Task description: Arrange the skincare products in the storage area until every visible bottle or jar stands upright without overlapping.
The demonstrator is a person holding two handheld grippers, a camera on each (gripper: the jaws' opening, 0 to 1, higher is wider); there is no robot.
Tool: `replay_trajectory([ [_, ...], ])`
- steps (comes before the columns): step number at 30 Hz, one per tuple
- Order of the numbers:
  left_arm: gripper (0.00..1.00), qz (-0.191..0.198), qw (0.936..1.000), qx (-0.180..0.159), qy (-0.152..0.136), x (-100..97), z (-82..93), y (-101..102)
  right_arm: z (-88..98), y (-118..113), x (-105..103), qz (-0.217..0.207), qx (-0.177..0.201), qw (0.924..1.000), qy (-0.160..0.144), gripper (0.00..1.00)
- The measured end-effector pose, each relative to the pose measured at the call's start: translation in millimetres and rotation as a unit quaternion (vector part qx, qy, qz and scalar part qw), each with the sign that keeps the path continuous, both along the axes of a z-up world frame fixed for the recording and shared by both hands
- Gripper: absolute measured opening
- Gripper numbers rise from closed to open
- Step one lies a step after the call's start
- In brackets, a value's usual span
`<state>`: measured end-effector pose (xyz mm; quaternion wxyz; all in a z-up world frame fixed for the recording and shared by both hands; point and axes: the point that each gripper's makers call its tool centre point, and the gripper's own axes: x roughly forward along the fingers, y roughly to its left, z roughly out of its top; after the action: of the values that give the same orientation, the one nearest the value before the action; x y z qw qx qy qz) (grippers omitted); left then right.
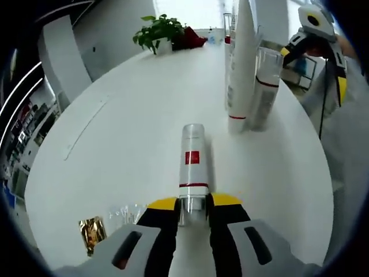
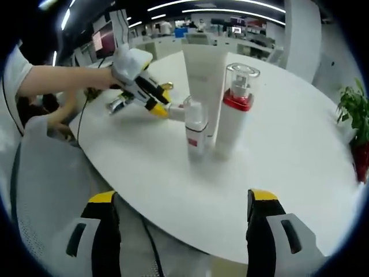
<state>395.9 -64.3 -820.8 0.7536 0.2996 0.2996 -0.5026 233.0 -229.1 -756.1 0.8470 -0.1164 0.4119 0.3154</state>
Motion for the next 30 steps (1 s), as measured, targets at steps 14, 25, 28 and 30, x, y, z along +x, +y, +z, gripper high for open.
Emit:
replay_trajectory([
  [14, 0.22, -0.003, 1.0000, -0.003, -0.009, -10.7, 25.2, 13, 5.7, 9, -1, 0.024, 0.011, 0.9996, -0.014, 0.88],
  [25, 0.22, -0.024, 0.9994, -0.003, -0.026, -47.1, 69.3, 27, 42.0, 26, -3, 0.057, 0.052, 0.9950, -0.063, 0.78],
  [28, 0.22, -0.032, 0.9990, -0.003, -0.030, -59.3, 77.1, 27, 52.6, 38, -5, 0.084, 0.058, 0.9917, -0.078, 0.75],
  [30, 0.22, -0.040, 0.9987, -0.003, -0.031, -70.6, 82.5, 24, 59.7, 50, -5, 0.112, 0.061, 0.9879, -0.088, 0.73],
])
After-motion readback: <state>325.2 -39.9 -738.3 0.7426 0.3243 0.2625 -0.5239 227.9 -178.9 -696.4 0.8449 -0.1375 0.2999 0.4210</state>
